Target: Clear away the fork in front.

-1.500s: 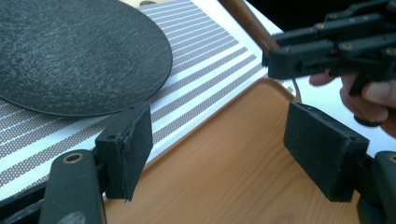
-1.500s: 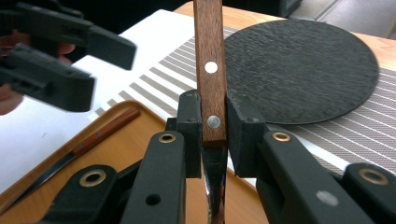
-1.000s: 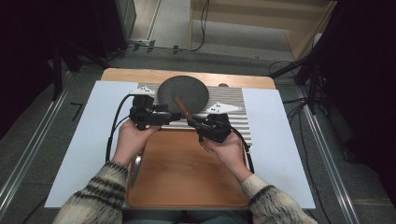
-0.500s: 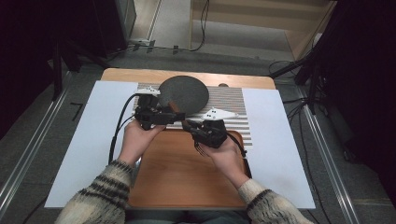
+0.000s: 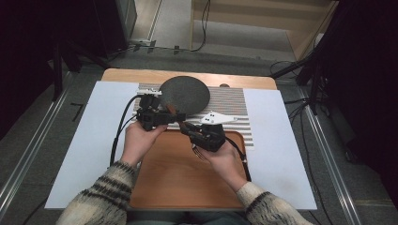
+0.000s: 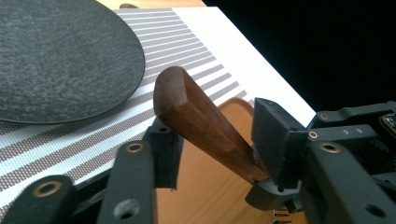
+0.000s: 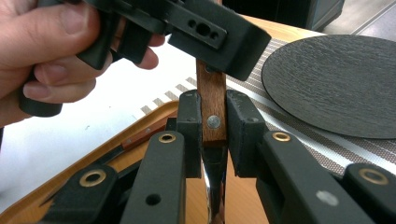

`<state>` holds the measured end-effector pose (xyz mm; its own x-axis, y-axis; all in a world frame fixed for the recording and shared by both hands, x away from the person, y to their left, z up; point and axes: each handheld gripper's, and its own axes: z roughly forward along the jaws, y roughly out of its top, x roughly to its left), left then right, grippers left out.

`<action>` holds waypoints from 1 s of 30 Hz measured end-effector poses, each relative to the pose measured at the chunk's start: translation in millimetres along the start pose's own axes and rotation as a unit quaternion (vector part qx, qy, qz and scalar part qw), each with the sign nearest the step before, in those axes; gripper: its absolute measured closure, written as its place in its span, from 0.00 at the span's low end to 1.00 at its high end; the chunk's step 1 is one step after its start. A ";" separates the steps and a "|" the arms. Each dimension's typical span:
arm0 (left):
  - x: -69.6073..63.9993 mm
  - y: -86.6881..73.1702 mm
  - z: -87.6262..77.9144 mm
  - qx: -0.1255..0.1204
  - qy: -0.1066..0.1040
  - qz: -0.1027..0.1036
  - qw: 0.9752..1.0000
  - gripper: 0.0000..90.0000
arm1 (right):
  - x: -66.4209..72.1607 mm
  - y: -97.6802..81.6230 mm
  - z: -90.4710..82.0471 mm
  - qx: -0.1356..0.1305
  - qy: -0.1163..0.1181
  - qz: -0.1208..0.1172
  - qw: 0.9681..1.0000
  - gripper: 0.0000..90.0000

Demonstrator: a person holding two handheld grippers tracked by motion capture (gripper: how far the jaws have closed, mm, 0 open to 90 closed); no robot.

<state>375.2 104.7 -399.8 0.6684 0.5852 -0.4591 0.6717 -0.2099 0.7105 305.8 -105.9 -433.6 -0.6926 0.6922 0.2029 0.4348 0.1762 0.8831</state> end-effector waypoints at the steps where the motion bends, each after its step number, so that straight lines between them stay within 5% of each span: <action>1: 0.6 -0.2 0.1 0.001 -0.006 -0.002 1.000 0.64 | 0.3 0.1 0.2 0.001 0.000 0.000 1.000 0.83; 9: 4.9 -0.4 -1.8 0.003 -0.042 -0.023 0.999 0.77 | 0.8 -0.6 1.6 0.004 0.003 -0.005 1.000 0.83; 20: 4.5 0.4 -5.3 -0.001 -0.088 -0.023 0.996 0.89 | 1.8 1.2 0.6 0.001 0.012 -0.014 1.000 0.83; 30: 0.3 4.2 -13.2 -0.001 -0.073 0.008 0.997 0.89 | -1.4 5.1 -2.1 0.006 0.040 0.000 0.999 0.62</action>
<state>374.0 114.3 -389.9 0.7189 0.4611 -0.5201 0.6596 -0.2165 0.7197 307.8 -107.5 -428.5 -0.7365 0.6339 0.2361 0.4407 0.1849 0.8784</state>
